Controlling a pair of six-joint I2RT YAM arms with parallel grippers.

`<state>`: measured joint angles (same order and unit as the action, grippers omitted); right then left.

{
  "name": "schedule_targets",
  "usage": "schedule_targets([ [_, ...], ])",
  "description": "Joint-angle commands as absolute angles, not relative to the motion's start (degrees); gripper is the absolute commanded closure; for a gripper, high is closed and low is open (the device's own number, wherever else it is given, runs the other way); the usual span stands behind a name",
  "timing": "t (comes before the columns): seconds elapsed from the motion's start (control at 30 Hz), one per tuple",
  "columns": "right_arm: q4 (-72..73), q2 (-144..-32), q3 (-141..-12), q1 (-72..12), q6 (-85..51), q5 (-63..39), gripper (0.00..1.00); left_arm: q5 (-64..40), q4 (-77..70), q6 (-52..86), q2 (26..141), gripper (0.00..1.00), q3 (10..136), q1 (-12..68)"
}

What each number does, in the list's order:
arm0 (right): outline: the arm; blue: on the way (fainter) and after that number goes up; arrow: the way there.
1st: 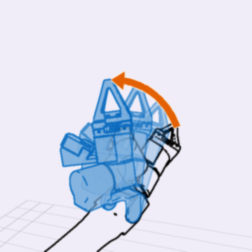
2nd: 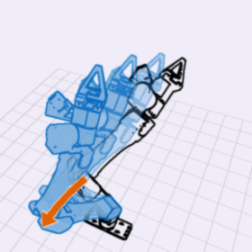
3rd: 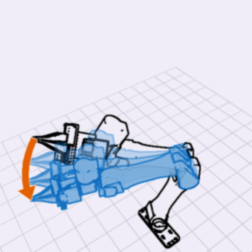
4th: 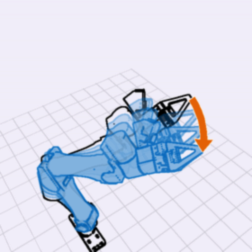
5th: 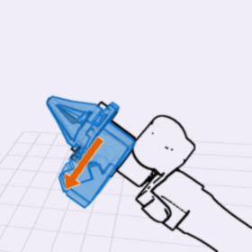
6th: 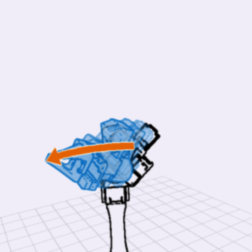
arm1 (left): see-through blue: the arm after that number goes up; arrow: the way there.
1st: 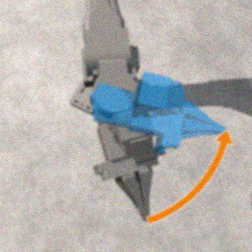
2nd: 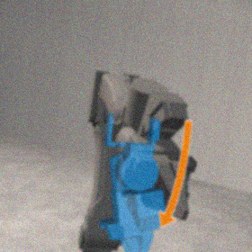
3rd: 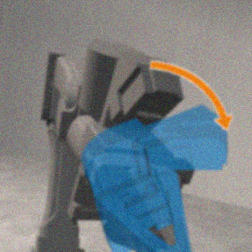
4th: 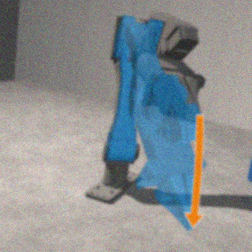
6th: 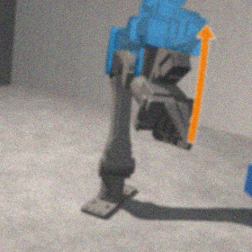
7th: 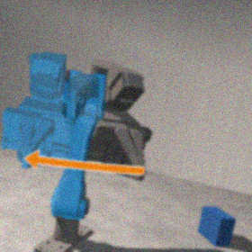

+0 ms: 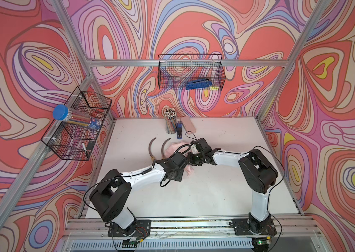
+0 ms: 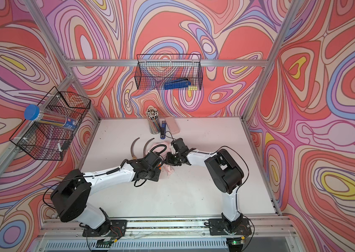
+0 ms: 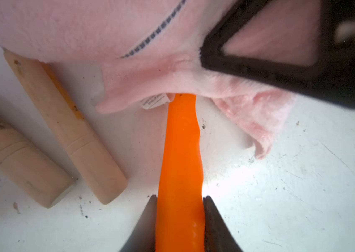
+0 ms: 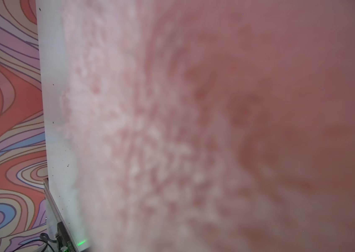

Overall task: Wipe small sickles with rags
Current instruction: Wipe the small sickle.

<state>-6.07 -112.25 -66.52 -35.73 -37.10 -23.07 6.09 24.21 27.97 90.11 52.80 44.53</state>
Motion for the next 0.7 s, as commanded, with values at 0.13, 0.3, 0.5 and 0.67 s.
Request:
schedule_targets([
  [0.13, -2.98, -108.96, -66.12, -44.58, -34.88, -25.66, 1.00, 6.77, 22.02, 28.12, 89.56, 1.00, 54.05, 44.43],
  [0.3, -0.86, -108.28, -64.38, -44.48, -35.96, -26.73, 1.00, 6.68, 21.93, 28.18, 89.74, 1.00, 54.05, 44.47],
  [0.5, -1.96, -111.37, -64.53, -39.70, -37.87, -26.02, 1.00, 6.59, 21.84, 28.18, 89.59, 1.00, 53.98, 44.47],
  [0.67, -8.07, -110.99, -65.61, -34.94, -34.91, -18.88, 1.00, 5.99, 21.76, 28.13, 89.42, 1.00, 53.84, 44.46],
])
